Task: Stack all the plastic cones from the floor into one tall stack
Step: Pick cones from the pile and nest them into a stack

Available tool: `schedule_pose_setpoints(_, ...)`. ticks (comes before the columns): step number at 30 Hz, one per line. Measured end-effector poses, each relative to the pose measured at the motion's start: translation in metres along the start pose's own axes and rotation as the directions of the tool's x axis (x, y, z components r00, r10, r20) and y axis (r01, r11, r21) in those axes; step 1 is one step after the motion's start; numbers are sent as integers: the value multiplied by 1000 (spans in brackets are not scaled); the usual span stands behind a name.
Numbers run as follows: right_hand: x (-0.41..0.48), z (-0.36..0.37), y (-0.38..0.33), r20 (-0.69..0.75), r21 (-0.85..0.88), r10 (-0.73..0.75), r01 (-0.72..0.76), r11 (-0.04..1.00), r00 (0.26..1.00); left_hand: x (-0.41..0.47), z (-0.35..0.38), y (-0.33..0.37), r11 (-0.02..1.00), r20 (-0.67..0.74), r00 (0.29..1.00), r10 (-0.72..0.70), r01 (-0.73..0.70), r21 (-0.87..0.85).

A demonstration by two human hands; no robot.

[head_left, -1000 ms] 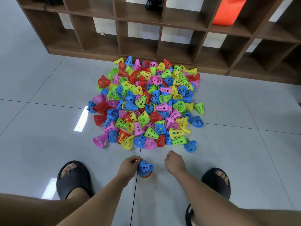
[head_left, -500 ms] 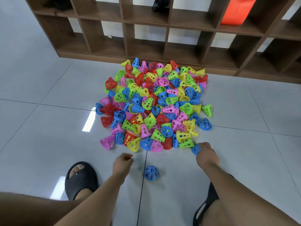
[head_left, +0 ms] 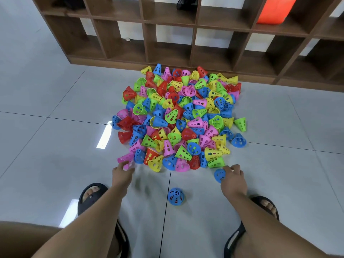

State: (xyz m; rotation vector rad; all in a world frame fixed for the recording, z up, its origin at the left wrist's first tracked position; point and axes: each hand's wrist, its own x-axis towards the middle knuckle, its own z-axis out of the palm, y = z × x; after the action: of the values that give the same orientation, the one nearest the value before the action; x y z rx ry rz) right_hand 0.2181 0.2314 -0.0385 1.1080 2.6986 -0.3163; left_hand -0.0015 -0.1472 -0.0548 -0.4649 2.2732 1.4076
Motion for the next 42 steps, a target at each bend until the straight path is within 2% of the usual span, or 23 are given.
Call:
schedule_pose_setpoints(4, -1, 6, 7, 158, 23, -9, 5, 1000, 987, -1, 8, 1, 999, 147, 988, -50, 50, 4)
schedule_pose_setpoints(7, -4, 9, 4, 173, 39, -43, 37, 999, 984, -2, 11, 2, 993, 205, 972, -114, 116, 7)
schedule_pose_setpoints(10, -11, 12, -7, 190, 24, -71, 67, 997, 979, -5, 15, 2, 994, 227, 968, -107, 101, 38)
schedule_pose_setpoints(17, -23, 18, -35, 165, 54, -170, 163, 985, 971, -28, 25, -5, 995, 63, 997, -41, 35, 96)
schedule_pose_setpoints(21, -22, 14, -57, 149, 185, -222, 193, 964, 964, -54, 34, -4, 998, -98, 993, -61, 60, -19)
schedule_pose_setpoints(27, -25, -10, -88, 89, 431, -270, 207, 878, 959, -76, 48, 2, 979, -125, 981, -149, 128, -159)
schedule_pose_setpoints(31, -37, -25, -104, 76, 520, -330, 245, 819, 941, -76, 52, 17, 942, -50, 986, -157, 134, -309)
schedule_pose_setpoints(35, -50, -26, -114, 100, 526, -361, 259, 810, 927, -80, 55, 31, 873, 102, 983, -154, 184, -451)
schedule_pose_setpoints(42, -70, 3, -121, 282, 338, -428, 328, 882, 859, -99, 68, 31, 917, 365, 925, -108, 235, -323)
